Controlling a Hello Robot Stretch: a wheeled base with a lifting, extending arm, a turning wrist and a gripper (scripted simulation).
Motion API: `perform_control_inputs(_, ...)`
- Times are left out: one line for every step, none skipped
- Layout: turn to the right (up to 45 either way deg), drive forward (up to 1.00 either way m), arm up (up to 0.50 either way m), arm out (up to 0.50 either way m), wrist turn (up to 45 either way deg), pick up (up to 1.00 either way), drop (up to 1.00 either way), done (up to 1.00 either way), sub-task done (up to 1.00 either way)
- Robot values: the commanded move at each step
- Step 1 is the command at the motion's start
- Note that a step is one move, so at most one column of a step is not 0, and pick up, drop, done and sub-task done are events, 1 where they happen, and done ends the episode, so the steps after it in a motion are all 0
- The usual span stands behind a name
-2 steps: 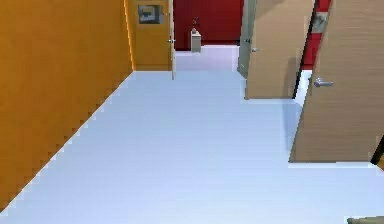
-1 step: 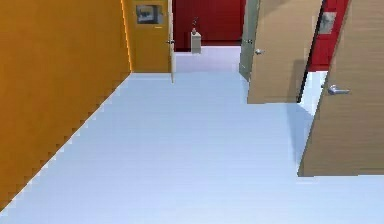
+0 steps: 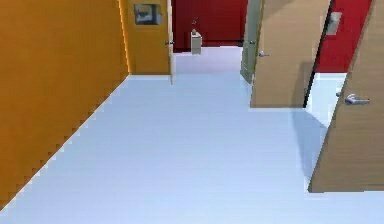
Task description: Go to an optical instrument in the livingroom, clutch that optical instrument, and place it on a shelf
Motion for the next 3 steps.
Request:
perform_control_inputs(0.0,1.0,0.0,0.0,0.0,0.0,0.0,0.0,0.0)
perform_control_inputs(3.0,0.0,0.0,0.0,0.0,0.0,0.0,0.0,0.0)
perform_control_inputs(0.0,1.0,0.0,0.0,0.0,0.0,0.0,0.0,0.0)
